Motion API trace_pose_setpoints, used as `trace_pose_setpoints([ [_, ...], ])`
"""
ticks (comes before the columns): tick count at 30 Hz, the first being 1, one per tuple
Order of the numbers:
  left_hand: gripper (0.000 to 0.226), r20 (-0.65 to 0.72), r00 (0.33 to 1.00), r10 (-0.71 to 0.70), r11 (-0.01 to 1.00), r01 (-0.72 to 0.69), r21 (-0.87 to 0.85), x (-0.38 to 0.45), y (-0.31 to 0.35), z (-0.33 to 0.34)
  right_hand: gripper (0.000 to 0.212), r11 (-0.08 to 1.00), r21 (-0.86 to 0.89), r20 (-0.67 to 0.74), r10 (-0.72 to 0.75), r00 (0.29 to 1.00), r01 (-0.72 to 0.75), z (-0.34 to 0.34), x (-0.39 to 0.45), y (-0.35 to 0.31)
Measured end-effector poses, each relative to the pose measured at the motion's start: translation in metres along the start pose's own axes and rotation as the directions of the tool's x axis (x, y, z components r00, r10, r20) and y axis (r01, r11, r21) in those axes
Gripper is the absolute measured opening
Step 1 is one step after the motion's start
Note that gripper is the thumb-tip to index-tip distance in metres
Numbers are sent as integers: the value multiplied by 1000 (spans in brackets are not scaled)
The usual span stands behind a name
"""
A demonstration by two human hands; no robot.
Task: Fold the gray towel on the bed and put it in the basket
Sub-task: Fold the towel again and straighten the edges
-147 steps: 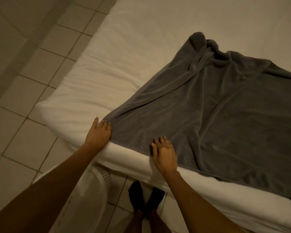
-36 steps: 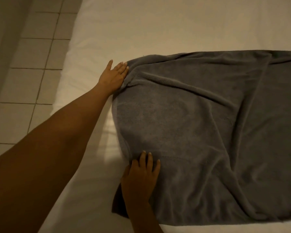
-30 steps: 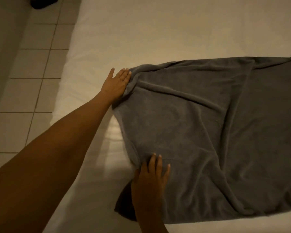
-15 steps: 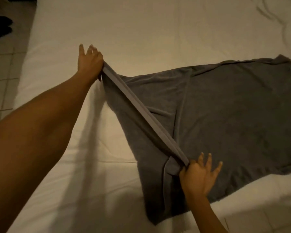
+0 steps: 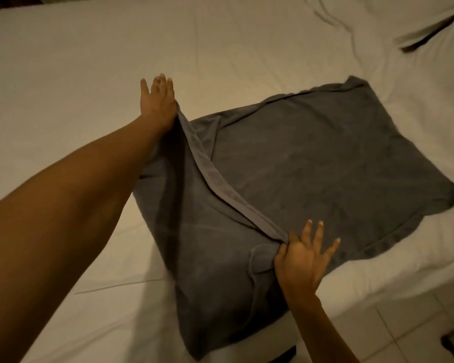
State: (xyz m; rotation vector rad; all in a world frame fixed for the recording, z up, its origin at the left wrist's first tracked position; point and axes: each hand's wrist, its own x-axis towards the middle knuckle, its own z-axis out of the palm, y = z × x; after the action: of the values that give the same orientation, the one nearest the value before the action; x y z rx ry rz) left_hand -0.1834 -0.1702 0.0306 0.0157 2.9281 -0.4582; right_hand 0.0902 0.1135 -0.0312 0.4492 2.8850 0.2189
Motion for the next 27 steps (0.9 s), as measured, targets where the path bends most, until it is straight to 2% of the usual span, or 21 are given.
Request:
trace_pose_setpoints([
  [3,59,-14,999,31,997,-30,76,19,47,-23,31,994,112,-64,19,998,-12,3,29,40],
  [7,63,-19,1000,25,997,-23,76,43,108,-50,39,989,147,-111,11,994,5,4,76,99],
  [15,59,-39,998,50,998,-49,37,81,222,-105,42,993,121,3,-16,1000,16,7,143,195],
  [19,60,-63,996,55,998,-53,33,103,277,-132,41,989,139,-9,48,999,-46,11,172,248],
  [27,63,-113,984,139,989,-144,-33,158,392,-169,54,989,37,46,145,988,-146,22,251,352],
])
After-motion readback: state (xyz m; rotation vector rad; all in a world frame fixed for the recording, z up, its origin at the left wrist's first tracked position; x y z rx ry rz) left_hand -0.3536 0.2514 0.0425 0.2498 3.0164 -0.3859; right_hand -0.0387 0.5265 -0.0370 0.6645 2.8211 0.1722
